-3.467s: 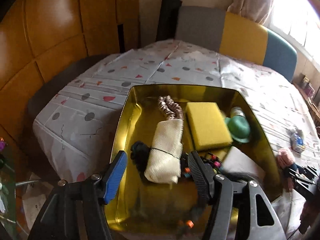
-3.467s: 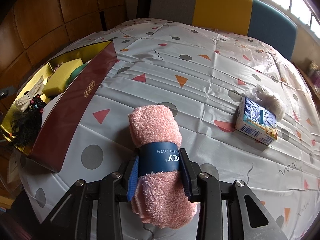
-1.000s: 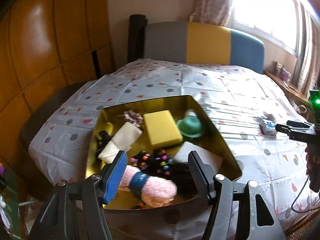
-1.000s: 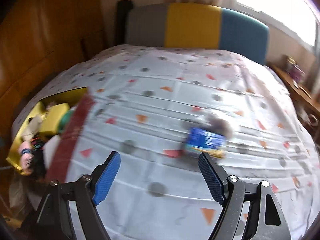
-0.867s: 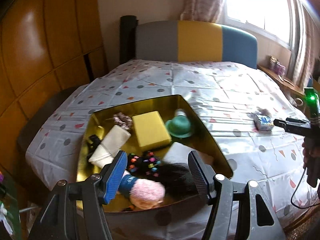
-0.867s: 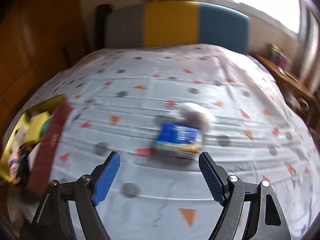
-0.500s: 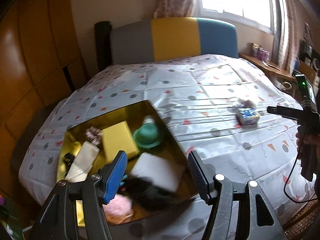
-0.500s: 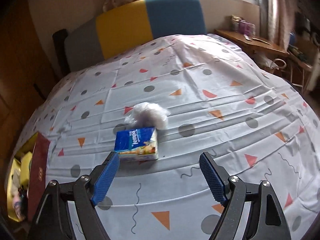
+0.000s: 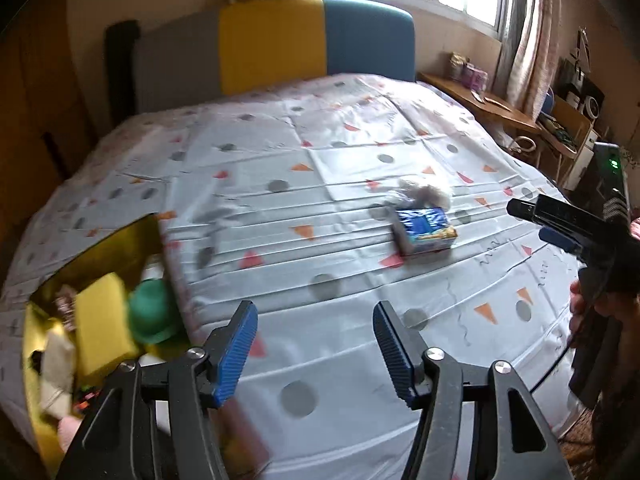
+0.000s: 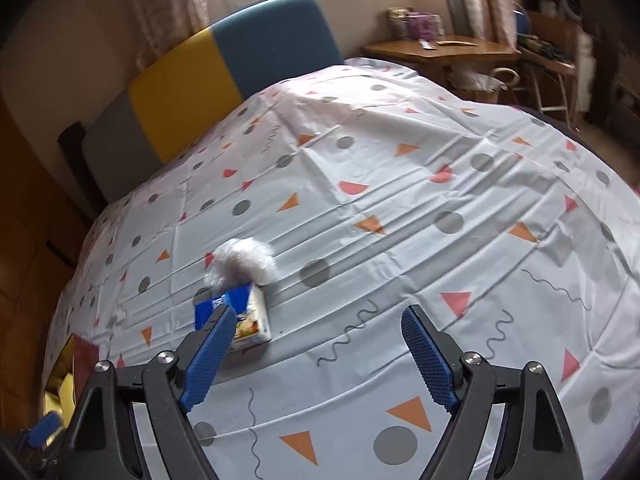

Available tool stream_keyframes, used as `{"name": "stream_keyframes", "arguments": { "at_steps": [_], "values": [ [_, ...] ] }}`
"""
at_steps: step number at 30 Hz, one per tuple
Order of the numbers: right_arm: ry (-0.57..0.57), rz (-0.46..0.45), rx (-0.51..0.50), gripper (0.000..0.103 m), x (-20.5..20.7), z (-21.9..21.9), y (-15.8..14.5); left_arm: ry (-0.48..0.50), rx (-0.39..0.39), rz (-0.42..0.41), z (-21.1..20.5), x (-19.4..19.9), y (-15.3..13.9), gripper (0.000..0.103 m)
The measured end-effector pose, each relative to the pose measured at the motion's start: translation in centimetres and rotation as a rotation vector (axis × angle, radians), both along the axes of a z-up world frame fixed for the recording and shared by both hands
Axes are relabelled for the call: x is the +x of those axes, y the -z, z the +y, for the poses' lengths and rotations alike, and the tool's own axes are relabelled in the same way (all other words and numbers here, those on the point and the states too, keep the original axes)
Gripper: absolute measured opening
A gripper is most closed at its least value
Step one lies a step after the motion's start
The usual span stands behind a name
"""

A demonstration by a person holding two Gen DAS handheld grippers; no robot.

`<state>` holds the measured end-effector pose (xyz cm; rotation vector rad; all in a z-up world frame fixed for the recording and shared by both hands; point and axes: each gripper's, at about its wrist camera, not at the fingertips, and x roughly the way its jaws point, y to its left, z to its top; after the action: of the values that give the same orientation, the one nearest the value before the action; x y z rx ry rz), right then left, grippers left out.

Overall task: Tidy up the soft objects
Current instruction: 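Move the left gripper to the blue Tempo tissue pack and grasp it, then move the right gripper to the clear plastic bag and grasp it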

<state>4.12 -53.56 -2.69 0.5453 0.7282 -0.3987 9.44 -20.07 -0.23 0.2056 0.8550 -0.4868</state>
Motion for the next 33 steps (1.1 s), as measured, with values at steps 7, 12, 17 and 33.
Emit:
{"name": "stream_keyframes", "arguments": {
  "at_steps": [7,12,17,33],
  "values": [
    [0.048,-0.030,0.079,0.086,-0.8,-1.2,0.1,0.144,0.017,0.044,-7.0,2.2,1.2,0.060],
    [0.059,-0.060,0.096,0.086,-1.1,-1.5,-0.3,0.150,-0.020,0.134,-11.7,4.5,2.9,0.085],
    [0.101,-0.100,0.123,0.087,-1.8,-2.2,-0.6,0.095,-0.030,0.201,-15.3,6.9,5.1,0.098],
    [0.092,-0.105,0.214,0.088,-1.7,-2.9,0.2,0.044,0.043,0.135,-15.3,6.2,6.8,0.076]
  ]
}}
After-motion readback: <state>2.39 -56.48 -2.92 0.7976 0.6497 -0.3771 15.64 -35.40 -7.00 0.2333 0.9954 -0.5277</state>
